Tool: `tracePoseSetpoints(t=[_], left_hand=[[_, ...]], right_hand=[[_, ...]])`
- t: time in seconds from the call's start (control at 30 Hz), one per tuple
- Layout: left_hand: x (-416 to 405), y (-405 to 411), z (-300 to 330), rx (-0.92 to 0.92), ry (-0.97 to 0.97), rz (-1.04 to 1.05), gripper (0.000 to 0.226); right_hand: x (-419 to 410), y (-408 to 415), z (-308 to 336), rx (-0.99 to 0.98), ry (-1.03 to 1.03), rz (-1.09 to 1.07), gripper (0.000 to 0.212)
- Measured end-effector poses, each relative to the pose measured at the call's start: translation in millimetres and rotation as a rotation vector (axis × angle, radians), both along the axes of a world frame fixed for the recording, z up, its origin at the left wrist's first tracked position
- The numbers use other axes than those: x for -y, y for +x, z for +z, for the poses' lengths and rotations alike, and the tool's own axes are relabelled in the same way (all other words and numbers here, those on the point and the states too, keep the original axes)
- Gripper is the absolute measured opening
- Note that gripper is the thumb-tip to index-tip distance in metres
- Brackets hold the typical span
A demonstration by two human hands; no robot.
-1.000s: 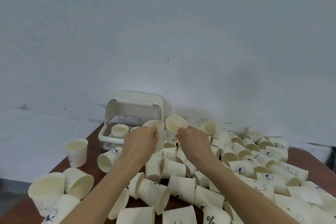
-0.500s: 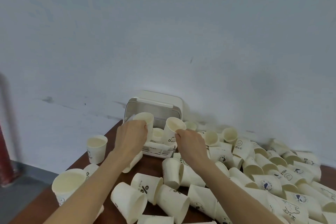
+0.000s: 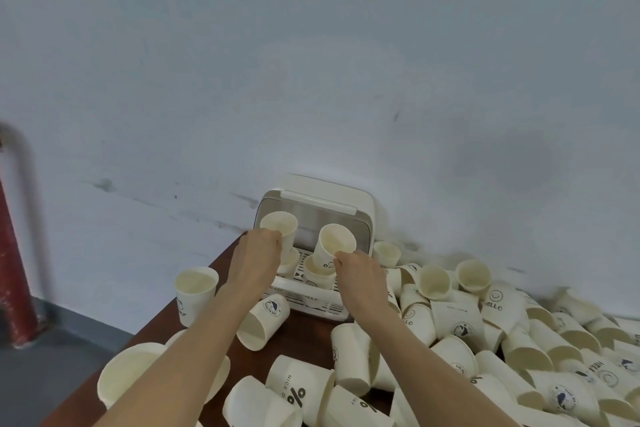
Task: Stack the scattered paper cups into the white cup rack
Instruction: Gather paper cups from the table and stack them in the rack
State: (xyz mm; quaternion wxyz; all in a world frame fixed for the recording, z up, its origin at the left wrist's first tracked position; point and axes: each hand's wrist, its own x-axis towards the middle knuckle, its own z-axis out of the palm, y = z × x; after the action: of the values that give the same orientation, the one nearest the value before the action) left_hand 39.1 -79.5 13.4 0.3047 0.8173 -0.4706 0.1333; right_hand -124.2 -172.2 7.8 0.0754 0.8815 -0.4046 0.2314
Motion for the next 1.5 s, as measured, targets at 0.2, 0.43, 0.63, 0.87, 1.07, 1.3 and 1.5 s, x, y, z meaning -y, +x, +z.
tracePoseSetpoints(t=[0.2, 0.43, 0.63, 0.87, 1.07, 1.3, 1.5], left_hand=[[13.1, 6.3, -9.3, 0.025, 0.047, -0.01, 0.02], [20.9, 4.8, -12.7, 0.075, -0.04, -0.032, 0.012], [30.7, 8.2, -21.6, 0.036, -0.048, -0.074, 0.013], [42.3, 9.0, -24.8, 0.018, 0.152, 0.009, 0.023], [38.9, 9.9, -30.6, 0.133, 0.289, 0.046, 0.026], [34.1, 9.5, -37.4, 0.17, 0.377, 0.013, 0.025], [31.4, 0.4, -45.1, 0.23, 0.404, -0.021, 0.027]], right_hand=[[8.7, 7.6, -17.0, -0.03, 0.064, 0.009, 0.019], [6.8, 12.7, -19.9, -0.078, 0.072, 0.034, 0.025], [5.9, 17.3, -18.2, -0.128, 0.101, 0.024, 0.026], [7.8, 22.9, -18.6, -0.205, 0.128, 0.054, 0.028], [6.8, 24.4, -33.8, -0.251, 0.116, 0.067, 0.028], [4.7, 23.6, -47.3, -0.247, 0.012, 0.061, 0.03], [3.3, 25.8, -53.2, -0.265, -0.066, 0.051, 0.037]])
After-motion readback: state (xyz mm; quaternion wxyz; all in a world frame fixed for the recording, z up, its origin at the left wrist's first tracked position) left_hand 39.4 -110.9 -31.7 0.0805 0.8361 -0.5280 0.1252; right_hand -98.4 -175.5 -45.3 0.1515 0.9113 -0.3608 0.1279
